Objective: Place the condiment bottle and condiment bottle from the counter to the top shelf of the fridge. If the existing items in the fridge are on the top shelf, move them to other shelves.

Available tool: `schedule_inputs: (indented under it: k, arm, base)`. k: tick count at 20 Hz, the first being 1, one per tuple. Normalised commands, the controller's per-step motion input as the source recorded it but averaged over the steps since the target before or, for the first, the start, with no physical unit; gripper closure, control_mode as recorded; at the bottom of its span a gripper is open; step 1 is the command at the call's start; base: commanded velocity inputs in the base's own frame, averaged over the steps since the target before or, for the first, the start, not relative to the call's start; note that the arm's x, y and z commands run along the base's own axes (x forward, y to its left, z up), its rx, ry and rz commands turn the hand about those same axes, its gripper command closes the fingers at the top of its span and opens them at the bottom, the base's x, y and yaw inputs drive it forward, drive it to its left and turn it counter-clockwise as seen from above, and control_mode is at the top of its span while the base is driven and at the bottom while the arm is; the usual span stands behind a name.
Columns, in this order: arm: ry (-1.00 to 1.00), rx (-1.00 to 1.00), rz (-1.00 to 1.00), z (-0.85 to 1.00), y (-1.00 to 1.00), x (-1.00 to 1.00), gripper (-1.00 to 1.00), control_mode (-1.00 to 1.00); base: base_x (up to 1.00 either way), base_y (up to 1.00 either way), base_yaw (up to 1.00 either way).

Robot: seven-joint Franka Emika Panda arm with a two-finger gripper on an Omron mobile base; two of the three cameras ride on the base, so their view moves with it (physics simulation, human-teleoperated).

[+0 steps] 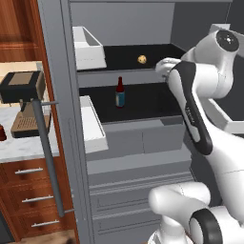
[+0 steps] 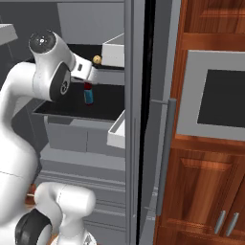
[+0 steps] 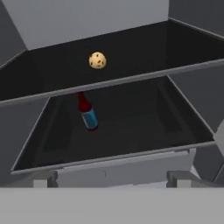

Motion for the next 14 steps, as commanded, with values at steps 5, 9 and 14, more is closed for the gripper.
schedule_inputs:
  k: [5,9,14]
  arm:
    - [0.01,0.0,-0.05,0.05,0.0,0.78,-1.0,-1.0]
    - [0.01,0.0,0.0,0.0,0.0,0.85,-1.0,-1.0]
    - [0.01,-0.01,0.0,0.0,0.02,0.97,-1.0,-1.0]
  base:
    - [0.0,0.0,0.0]
    - [0.0,0.0,0.0]
    - [0.0,0.0,0.0]
